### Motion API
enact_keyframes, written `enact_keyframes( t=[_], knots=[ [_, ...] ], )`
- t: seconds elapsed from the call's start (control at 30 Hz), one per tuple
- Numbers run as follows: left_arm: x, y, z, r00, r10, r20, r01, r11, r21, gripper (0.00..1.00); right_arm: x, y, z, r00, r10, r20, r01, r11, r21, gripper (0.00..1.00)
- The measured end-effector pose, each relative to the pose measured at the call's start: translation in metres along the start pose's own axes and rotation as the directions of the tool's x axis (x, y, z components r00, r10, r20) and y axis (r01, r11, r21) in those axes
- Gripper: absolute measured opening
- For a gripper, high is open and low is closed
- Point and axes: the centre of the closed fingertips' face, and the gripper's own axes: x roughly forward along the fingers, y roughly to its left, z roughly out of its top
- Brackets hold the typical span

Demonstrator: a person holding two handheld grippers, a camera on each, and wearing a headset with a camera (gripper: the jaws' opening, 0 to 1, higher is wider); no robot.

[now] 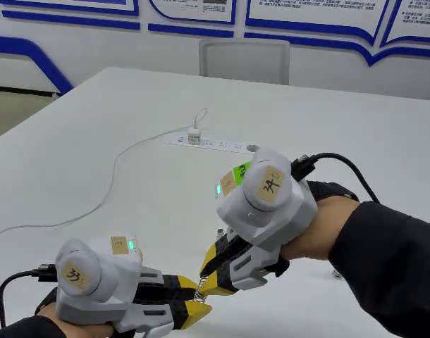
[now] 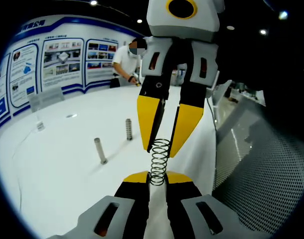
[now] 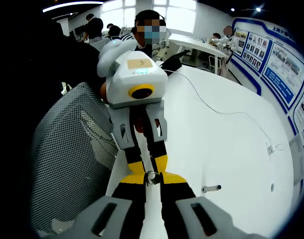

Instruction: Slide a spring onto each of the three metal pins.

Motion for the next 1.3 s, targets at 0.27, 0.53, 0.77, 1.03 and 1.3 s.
enact_keyframes(
  t=[0.27, 0.53, 0.77, 1.03, 1.3],
  knots=[
    [0.0, 0.002, 0.002, 0.9999, 0.004, 0.01, -0.004, 1.0, -0.012, 0.17, -0.002, -0.005, -0.004, 0.9997, -0.005, -0.024, 0.005, 1.0, -0.003, 0.11],
    [-0.003, 0.008, 0.002, 0.9993, 0.034, 0.019, -0.033, 0.999, -0.042, 0.24, -0.012, -0.015, -0.007, 0.9988, -0.023, -0.042, 0.023, 1.0, -0.001, 0.11],
    [-0.004, 0.011, 0.003, 0.9983, 0.054, 0.022, -0.052, 0.997, -0.057, 0.29, -0.031, -0.036, -0.012, 0.9956, -0.07, -0.062, 0.071, 0.997, 0.006, 0.11],
    [-0.005, 0.014, 0.002, 0.9976, 0.066, 0.023, -0.064, 0.995, -0.07, 0.33, -0.047, -0.065, -0.018, 0.9878, -0.127, -0.091, 0.129, 0.991, 0.021, 0.11],
    [-0.006, 0.014, 0.002, 0.9973, 0.071, 0.022, -0.069, 0.994, -0.08, 0.35, -0.048, -0.09, -0.017, 0.9815, -0.155, -0.113, 0.16, 0.987, 0.035, 0.11]
  ],
)
